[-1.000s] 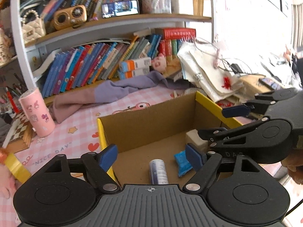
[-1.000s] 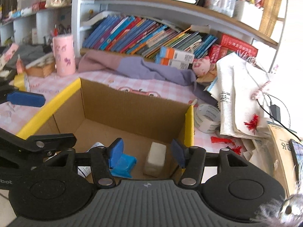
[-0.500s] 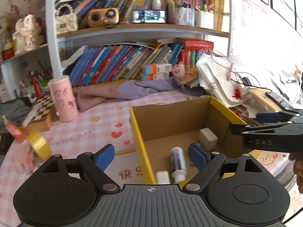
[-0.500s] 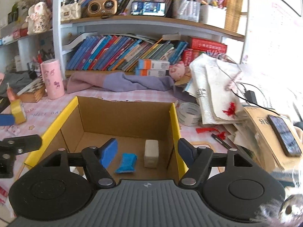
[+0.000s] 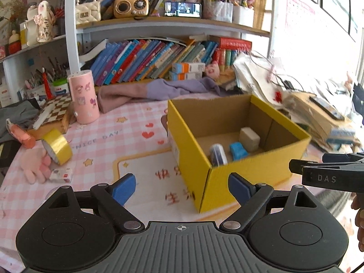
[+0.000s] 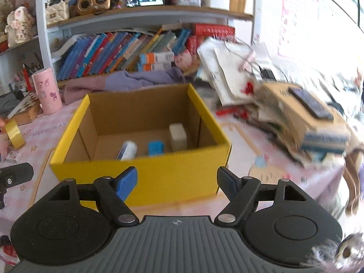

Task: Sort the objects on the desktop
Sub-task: 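Withdraw both tools from the box back over the table, then move both open tools toward the pink glove and white card box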

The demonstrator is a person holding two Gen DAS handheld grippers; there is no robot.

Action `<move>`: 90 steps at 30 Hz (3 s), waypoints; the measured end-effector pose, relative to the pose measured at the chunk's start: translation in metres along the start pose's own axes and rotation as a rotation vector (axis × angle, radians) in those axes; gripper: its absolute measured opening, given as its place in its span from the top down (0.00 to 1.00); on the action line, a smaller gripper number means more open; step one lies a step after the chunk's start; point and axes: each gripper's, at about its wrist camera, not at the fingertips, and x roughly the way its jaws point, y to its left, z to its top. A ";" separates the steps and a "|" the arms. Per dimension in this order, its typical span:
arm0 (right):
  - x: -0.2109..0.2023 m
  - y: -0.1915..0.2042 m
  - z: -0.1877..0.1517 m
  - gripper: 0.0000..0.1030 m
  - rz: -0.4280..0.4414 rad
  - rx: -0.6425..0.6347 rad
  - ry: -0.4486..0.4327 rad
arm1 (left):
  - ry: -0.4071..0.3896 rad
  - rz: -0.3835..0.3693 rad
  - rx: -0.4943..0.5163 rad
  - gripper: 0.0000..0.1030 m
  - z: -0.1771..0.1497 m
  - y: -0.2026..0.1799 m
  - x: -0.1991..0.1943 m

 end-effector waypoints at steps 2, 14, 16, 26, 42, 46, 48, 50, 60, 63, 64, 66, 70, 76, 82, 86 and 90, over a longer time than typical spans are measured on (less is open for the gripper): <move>-0.007 0.008 -0.009 0.27 -0.012 0.008 0.017 | 0.009 -0.007 0.009 0.12 -0.006 0.006 -0.006; -0.049 0.056 -0.054 0.24 -0.022 0.009 0.069 | 0.084 -0.034 0.049 0.12 -0.047 0.038 -0.037; -0.054 0.064 -0.060 0.24 -0.017 0.005 0.078 | 0.095 -0.035 0.053 0.12 -0.053 0.042 -0.042; -0.068 0.104 -0.080 0.24 0.041 -0.048 0.113 | 0.123 -0.021 0.036 0.12 -0.071 0.069 -0.058; -0.062 0.158 -0.078 0.24 0.149 -0.141 0.111 | 0.124 0.047 -0.001 0.11 -0.080 0.109 -0.072; -0.062 0.175 -0.079 0.24 0.194 -0.205 0.112 | 0.112 0.067 -0.005 0.11 -0.080 0.115 -0.075; -0.062 0.180 -0.079 0.24 0.210 -0.224 0.109 | 0.107 0.077 -0.006 0.11 -0.080 0.117 -0.076; -0.062 0.183 -0.078 0.24 0.218 -0.235 0.105 | 0.105 0.088 -0.012 0.11 -0.079 0.118 -0.076; -0.063 0.185 -0.077 0.24 0.237 -0.263 0.105 | 0.085 0.102 -0.019 0.11 -0.076 0.120 -0.078; -0.063 0.185 -0.077 0.24 0.238 -0.263 0.114 | 0.083 0.105 -0.011 0.11 -0.076 0.119 -0.078; -0.063 0.185 -0.078 0.24 0.240 -0.263 0.119 | 0.085 0.103 -0.013 0.11 -0.076 0.120 -0.077; -0.061 0.184 -0.079 0.24 0.238 -0.259 0.130 | 0.090 0.099 -0.019 0.11 -0.076 0.121 -0.076; -0.055 0.185 -0.079 0.24 0.234 -0.253 0.149 | 0.110 0.086 -0.040 0.11 -0.078 0.125 -0.071; -0.053 0.187 -0.076 0.24 0.224 -0.254 0.127 | 0.099 0.084 -0.035 0.11 -0.076 0.127 -0.069; -0.050 0.189 -0.072 0.24 0.205 -0.245 0.113 | 0.084 0.068 -0.028 0.11 -0.074 0.130 -0.070; -0.051 0.190 -0.069 0.24 0.190 -0.236 0.085 | 0.064 0.067 -0.019 0.11 -0.073 0.131 -0.073; -0.052 0.189 -0.068 0.24 0.182 -0.214 0.067 | 0.041 0.073 -0.009 0.11 -0.073 0.134 -0.078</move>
